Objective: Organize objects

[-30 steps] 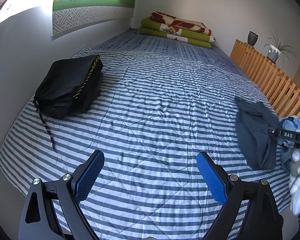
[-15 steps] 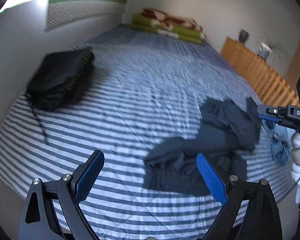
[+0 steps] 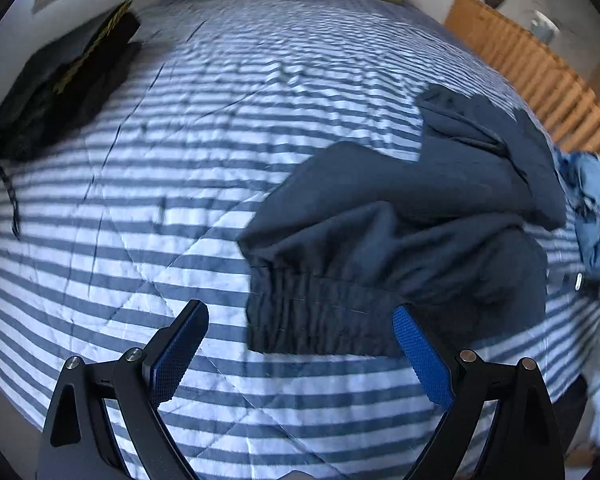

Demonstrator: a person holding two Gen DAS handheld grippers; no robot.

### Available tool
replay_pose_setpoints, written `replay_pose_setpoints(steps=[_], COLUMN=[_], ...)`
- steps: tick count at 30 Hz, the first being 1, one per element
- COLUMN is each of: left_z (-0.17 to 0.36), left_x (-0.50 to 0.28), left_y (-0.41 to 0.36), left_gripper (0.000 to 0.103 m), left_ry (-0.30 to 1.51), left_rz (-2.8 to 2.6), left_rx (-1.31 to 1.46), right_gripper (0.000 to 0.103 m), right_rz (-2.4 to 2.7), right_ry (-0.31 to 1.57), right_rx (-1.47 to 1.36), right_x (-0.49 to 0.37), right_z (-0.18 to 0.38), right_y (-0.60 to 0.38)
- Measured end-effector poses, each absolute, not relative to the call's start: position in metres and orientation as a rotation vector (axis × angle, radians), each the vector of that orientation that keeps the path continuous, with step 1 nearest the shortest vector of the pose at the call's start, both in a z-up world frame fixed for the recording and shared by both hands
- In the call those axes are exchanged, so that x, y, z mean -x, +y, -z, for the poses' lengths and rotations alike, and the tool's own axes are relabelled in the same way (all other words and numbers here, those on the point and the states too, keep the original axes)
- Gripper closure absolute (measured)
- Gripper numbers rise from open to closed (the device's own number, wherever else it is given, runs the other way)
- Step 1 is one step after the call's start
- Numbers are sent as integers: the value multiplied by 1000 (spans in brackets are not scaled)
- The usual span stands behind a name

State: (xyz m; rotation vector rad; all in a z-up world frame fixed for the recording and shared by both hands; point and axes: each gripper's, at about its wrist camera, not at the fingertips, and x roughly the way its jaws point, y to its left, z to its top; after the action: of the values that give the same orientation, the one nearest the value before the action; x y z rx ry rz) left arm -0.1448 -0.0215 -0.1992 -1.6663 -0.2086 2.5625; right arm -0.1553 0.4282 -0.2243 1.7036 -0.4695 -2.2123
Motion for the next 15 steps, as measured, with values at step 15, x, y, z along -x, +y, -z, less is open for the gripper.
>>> replay_pose_setpoints(steps=[15], left_z=[161], left_x=[117], left_y=[-11], left_gripper=[15], left_ry=[82], left_rz=[-2666], left_rx=[1360], right_gripper=[92], right_rz=[2134], right_ry=[-604], right_rx=[-1456], right_x=[155], right_z=[158], right_y=[414])
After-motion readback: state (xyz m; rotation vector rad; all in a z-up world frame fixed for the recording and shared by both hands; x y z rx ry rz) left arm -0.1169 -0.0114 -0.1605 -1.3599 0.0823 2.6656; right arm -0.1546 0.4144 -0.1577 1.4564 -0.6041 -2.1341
